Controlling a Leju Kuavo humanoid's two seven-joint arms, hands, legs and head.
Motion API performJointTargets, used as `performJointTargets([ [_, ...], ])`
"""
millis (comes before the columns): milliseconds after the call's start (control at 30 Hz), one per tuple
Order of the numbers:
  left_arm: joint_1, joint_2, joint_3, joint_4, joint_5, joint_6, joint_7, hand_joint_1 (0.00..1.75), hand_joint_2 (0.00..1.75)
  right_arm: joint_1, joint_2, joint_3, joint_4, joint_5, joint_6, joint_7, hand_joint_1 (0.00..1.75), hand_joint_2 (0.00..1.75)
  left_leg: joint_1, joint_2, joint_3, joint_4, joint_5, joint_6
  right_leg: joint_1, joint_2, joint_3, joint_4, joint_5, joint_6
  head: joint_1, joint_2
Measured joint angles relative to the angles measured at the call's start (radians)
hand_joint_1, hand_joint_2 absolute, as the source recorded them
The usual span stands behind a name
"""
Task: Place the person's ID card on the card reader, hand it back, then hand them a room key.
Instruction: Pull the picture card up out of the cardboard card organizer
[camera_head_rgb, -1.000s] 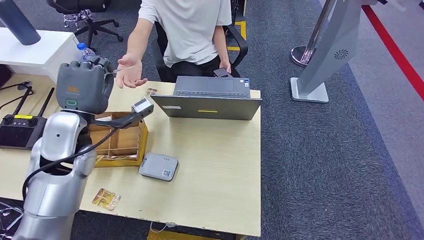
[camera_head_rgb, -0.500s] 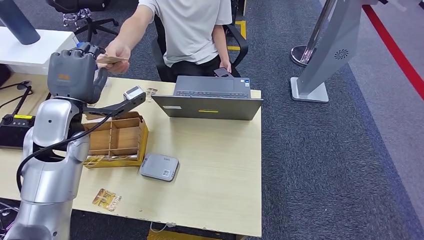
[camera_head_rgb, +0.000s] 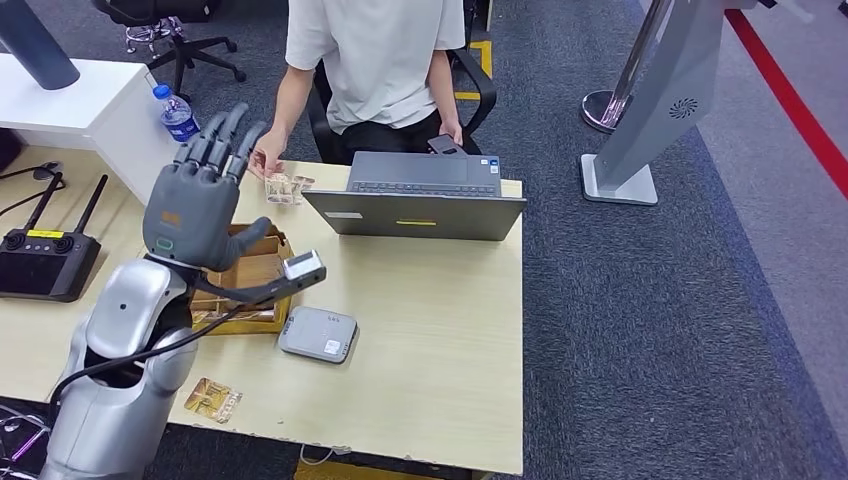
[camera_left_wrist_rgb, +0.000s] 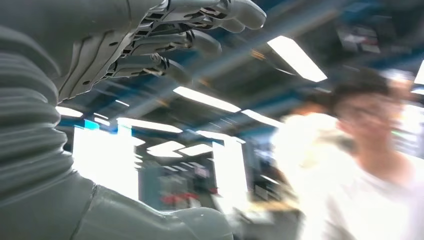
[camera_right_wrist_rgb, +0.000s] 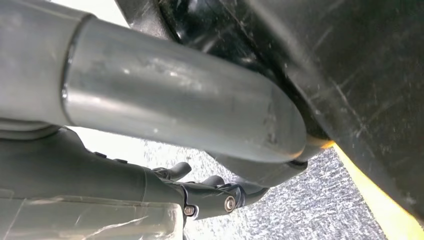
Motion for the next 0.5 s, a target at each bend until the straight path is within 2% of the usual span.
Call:
performJointTargets([
  [167, 0.189, 0.168, -0.036, -0.055, 0.087, 0.029, -0.02, 0.0, 1.75, 0.007, 0.003, -0.023, 0.0, -0.016, -0.012, 0.006, 0.0, 0.0, 0.0, 0.003, 0.002, -0.002, -0.001, -0.001, 0.0, 0.002, -0.001, 0.0, -0.002, -0.002, 0.0, 0.0],
  [267, 0.296, 0.233, -0.038, -0.066, 0.088, 0.058, -0.009, 0.0, 1.75, 0.008, 0.005, -0.034, 0.0, -0.016, -0.017, 0.009, 0.0, 0.0, 0.0, 0.003, 0.002, -0.002, -0.001, -0.001, 0.0, 0.001, 0.0, 0.0, -0.003, -0.002, -0.001, 0.0],
  [367, 0.385, 0.235, -0.031, -0.063, 0.037, 0.093, 0.036, 0.0, 1.75, 0.009, 0.008, -0.046, 0.0, -0.012, -0.022, 0.009, 0.0, 0.0, 0.0, 0.002, 0.002, -0.002, -0.002, 0.0, 0.0, 0.001, 0.0, 0.0, -0.003, -0.002, -0.001, 0.0],
  [500, 0.449, 0.189, 0.011, -0.034, -0.018, 0.095, 0.109, 0.0, 1.75, 0.009, 0.009, -0.05, 0.0, -0.003, -0.024, 0.009, 0.0, 0.0, 0.0, 0.001, 0.002, -0.002, -0.003, 0.0, 0.0, 0.0, 0.001, 0.0, -0.004, -0.001, -0.001, 0.0],
])
